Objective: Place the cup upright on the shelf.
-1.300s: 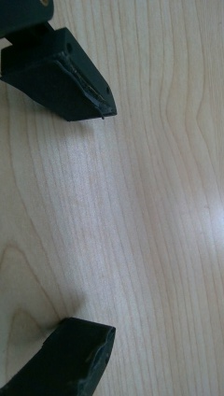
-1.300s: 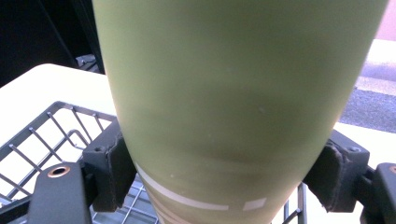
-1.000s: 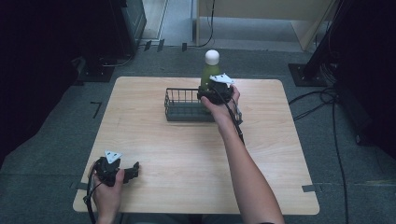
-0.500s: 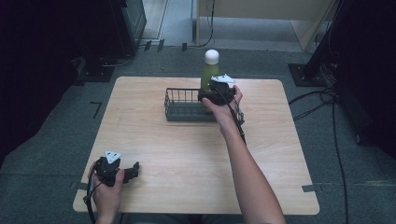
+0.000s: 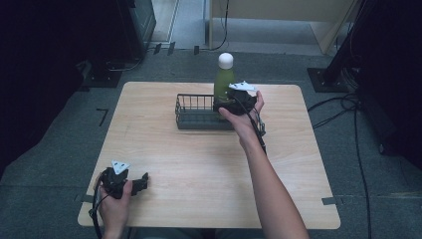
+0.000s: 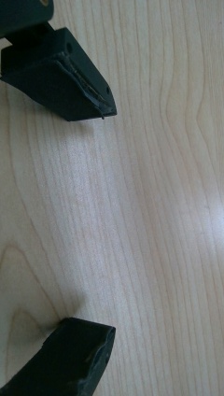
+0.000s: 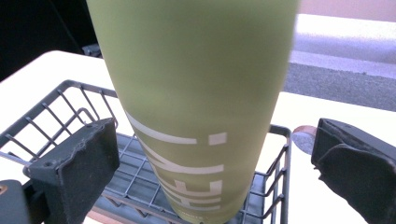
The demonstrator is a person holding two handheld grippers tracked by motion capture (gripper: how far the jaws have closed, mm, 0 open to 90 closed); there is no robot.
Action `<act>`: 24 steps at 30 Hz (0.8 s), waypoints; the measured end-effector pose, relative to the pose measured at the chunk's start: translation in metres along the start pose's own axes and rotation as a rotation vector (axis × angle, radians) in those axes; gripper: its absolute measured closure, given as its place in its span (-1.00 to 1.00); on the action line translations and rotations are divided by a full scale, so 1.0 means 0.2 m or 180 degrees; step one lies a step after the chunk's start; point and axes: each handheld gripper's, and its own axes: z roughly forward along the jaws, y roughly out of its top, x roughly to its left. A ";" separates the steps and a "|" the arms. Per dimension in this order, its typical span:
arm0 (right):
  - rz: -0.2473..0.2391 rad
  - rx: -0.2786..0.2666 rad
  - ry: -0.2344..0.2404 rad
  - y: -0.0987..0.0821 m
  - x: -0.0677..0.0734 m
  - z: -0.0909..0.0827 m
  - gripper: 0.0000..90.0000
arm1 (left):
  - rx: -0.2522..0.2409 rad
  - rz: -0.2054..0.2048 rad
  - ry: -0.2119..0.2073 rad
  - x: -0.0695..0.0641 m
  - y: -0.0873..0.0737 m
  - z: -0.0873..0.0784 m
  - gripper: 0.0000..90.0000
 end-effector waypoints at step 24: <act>0.0087 -0.0033 0.0015 -0.14 -0.15 -0.20 -1.00 | 0.0000 0.0004 0.0000 0.00 0.00 0.00 -1.00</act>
